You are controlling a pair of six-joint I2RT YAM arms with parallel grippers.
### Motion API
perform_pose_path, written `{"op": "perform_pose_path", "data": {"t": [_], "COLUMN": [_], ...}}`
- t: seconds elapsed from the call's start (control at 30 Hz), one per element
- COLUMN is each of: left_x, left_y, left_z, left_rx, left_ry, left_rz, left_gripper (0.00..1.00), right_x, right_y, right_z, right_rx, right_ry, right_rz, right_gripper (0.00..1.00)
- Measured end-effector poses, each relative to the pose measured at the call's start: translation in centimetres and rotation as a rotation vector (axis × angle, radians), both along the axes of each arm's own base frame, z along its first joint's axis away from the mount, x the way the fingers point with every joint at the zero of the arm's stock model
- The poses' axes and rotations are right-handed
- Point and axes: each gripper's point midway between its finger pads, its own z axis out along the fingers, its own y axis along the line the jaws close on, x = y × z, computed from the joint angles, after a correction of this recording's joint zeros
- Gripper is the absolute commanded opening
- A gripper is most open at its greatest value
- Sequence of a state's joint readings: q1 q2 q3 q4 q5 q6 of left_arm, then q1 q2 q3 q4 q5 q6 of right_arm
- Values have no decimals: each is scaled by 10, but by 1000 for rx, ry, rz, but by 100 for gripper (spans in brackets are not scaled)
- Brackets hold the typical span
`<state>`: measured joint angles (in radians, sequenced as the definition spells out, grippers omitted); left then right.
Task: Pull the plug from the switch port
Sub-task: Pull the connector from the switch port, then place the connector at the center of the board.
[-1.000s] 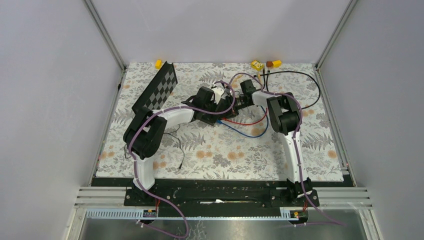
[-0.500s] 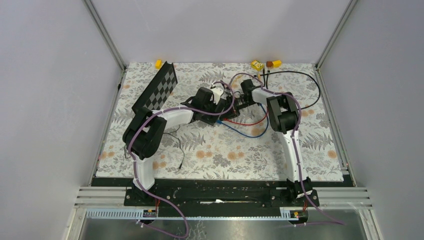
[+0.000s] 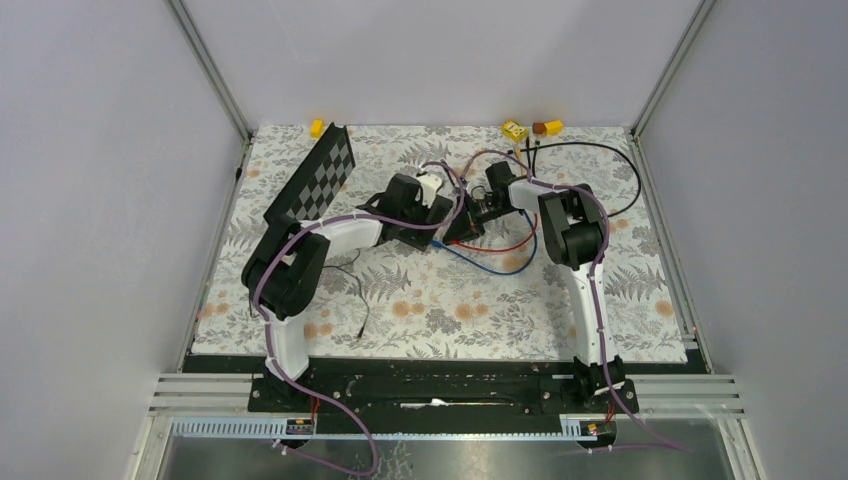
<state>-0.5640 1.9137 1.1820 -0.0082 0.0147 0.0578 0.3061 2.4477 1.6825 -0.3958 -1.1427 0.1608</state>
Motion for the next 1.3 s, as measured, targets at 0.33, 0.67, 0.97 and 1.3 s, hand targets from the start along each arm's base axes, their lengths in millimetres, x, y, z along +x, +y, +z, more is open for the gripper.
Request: {"op": "perform_pose_path", "data": {"t": [0.33,0.67,0.97,1.3], "left_x": [0,-15,-29,-29], "left_y": [30,30,35,35], "left_z": [5,30,28,42], "left_rx": [-23,-66,-50,-55], "left_ry": [45,23,38,9], "left_rz": [33,-44,-76,-83], "left_gripper": [94,96,97,98], "right_x": [31,52,37,21], "right_y": [-27,-48,-74,-127], "right_z": [16,125,163,199], "right_rx": [-116,-177,-319,-599], "right_ry": [-156,-467,-559,-723], "right_rz": [-4,-18,-24,-30], "right_gripper": [0,0,0,0]}}
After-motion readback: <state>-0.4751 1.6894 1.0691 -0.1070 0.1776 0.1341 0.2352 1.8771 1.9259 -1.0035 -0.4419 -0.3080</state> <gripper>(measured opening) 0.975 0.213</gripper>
